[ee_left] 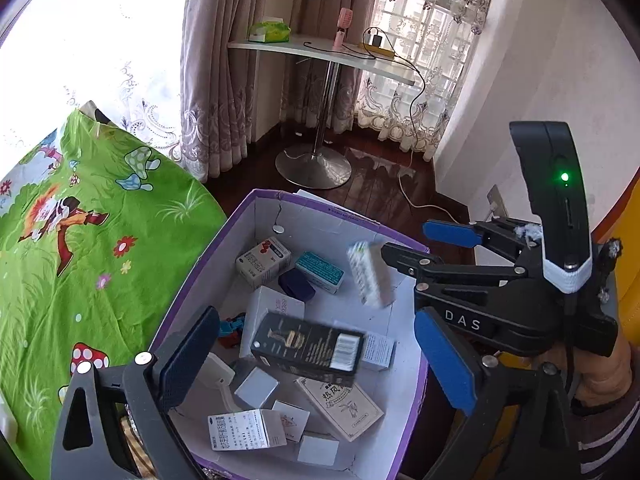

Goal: Organize rigid objects
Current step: 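Carry the black box and tall white-grey box over the purple box, then open both tools to drop the black and white-grey boxes inside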

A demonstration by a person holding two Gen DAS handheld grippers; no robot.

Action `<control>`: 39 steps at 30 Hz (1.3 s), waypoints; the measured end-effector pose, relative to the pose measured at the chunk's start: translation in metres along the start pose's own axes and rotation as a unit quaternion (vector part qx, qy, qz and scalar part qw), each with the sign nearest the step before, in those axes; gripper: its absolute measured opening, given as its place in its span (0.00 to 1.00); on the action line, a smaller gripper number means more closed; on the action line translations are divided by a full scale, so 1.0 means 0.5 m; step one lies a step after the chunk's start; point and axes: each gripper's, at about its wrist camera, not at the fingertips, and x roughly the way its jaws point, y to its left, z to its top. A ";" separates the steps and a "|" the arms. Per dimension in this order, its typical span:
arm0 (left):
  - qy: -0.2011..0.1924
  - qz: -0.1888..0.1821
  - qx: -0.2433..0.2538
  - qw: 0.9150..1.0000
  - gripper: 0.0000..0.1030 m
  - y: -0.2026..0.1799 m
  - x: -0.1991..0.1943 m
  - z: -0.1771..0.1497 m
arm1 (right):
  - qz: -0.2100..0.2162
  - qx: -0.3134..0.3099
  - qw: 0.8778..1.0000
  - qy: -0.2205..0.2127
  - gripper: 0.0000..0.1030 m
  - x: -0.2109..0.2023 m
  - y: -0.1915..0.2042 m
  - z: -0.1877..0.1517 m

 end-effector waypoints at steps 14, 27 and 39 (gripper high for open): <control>-0.026 0.021 -0.031 0.999 0.97 0.055 -0.057 -0.021 | -0.002 -0.013 1.000 -0.014 0.69 -0.026 0.029 0.014; -0.063 0.055 -0.087 0.993 0.97 0.169 -0.160 -0.072 | 0.022 -0.066 0.997 -0.031 0.74 -0.072 0.142 0.031; -0.088 0.094 -0.139 0.982 0.97 0.289 -0.247 -0.140 | 0.055 -0.129 0.989 -0.040 0.75 -0.099 0.283 0.040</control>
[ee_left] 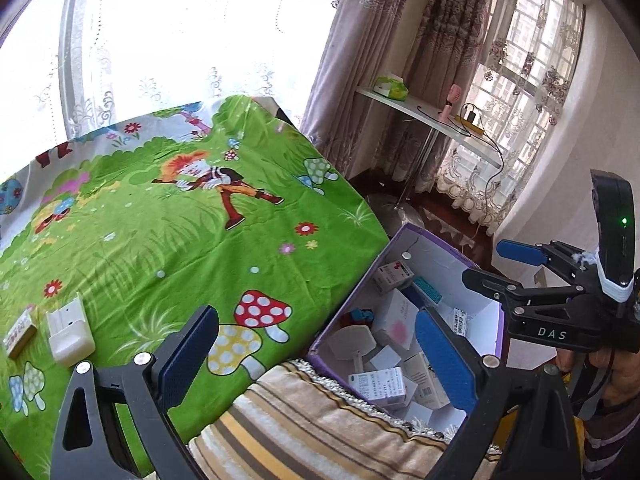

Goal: Organize rigid objects
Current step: 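Open both tools to drop the black and white-grey boxes inside, then move both tools back over the last items on the bed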

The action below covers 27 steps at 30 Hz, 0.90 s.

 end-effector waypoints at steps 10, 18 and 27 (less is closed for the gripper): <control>-0.012 0.035 -0.044 0.998 0.97 0.125 -0.046 -0.012 | 0.023 -0.043 0.999 0.007 0.75 0.016 0.101 0.028; -0.039 0.084 -0.125 0.988 0.97 0.281 -0.111 -0.008 | 0.057 -0.073 0.996 0.008 0.75 0.035 0.195 0.068; -0.063 0.149 -0.236 0.958 0.97 0.456 -0.178 -0.012 | 0.099 -0.113 0.989 -0.001 0.75 0.045 0.326 0.124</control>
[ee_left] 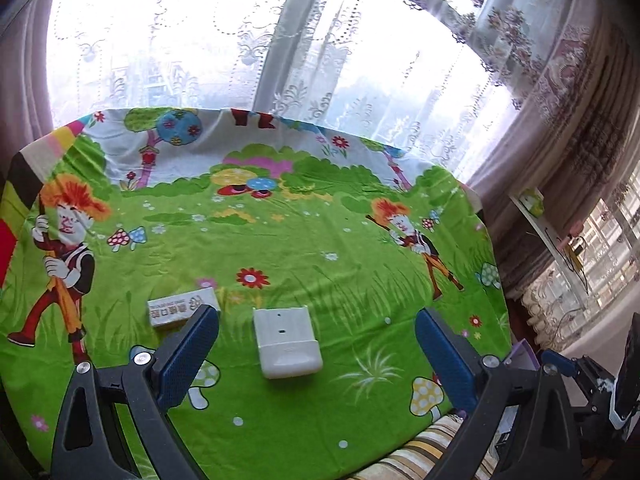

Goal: Organize rigid objects
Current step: 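Move both tools back over the last items on the bed, then grasp the DING ZHI DENTAL box with the left tool while the right tool reaches the white holder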

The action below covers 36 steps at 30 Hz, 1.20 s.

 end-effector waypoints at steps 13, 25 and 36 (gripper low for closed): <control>0.065 0.096 -0.124 0.985 0.97 0.190 0.110 0.016 | 0.074 -0.007 0.997 0.003 0.82 0.083 0.164 0.116; 0.112 0.160 -0.155 0.969 0.97 0.243 0.230 -0.011 | 0.094 0.027 0.993 0.067 0.86 0.228 0.248 0.134; 0.122 0.197 -0.121 0.965 0.99 0.226 0.280 -0.022 | 0.106 0.009 0.990 0.091 0.87 0.298 0.298 0.110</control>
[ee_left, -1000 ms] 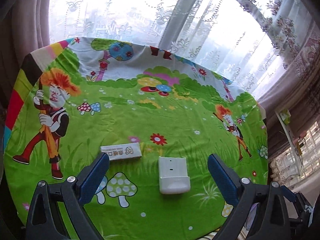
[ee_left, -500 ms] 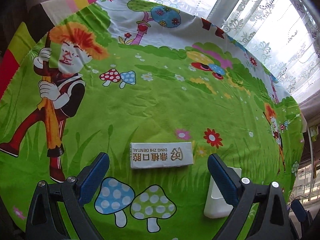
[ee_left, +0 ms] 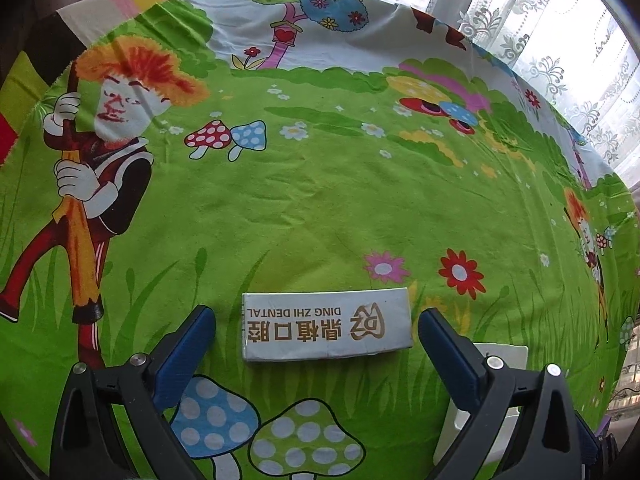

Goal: Organize rigid objects
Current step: 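Grasp the DING ZHI DENTAL box with the left tool while the right tool reaches the white holder, then grasp the white plastic holder with the right tool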

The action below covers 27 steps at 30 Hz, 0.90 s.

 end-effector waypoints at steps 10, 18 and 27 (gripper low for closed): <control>-0.037 0.038 0.050 0.997 0.96 -0.020 0.005 -0.022 | 0.003 -0.004 1.000 0.014 0.88 0.048 0.019 -0.007; -0.058 0.038 0.054 0.996 0.81 -0.009 -0.007 -0.025 | 0.003 -0.013 1.000 0.005 0.88 0.058 0.038 -0.004; -0.066 0.016 0.025 0.997 0.81 0.026 -0.027 -0.044 | -0.014 -0.003 1.000 0.012 0.88 0.093 0.028 -0.001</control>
